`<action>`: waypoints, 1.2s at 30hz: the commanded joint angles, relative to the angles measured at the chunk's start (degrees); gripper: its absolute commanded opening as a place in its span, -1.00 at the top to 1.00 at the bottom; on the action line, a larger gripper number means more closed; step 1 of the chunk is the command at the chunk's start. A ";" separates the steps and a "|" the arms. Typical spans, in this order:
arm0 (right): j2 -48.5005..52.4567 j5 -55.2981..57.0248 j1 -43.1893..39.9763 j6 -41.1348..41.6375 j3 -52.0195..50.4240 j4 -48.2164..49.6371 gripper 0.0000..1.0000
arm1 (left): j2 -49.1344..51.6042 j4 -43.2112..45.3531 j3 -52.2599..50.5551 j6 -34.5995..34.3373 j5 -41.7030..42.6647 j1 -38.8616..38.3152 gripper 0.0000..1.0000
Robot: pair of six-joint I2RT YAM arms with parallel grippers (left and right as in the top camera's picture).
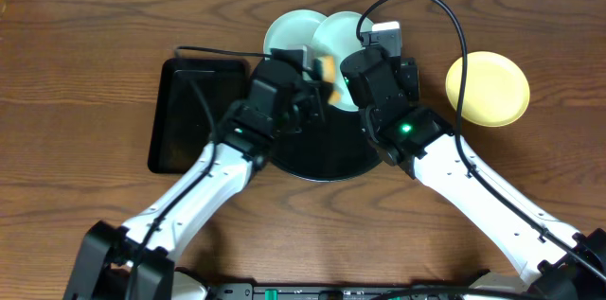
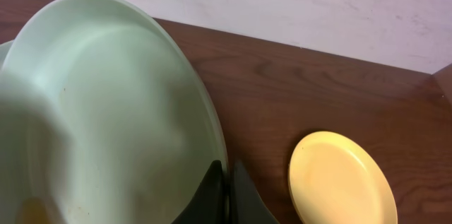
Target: Clean dirty plates on tray and stack at the side
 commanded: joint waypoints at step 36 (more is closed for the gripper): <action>-1.29 1.60 5.70 0.48 -0.22 0.50 0.98 | 3.82 6.14 0.35 -5.92 -2.21 -4.66 0.85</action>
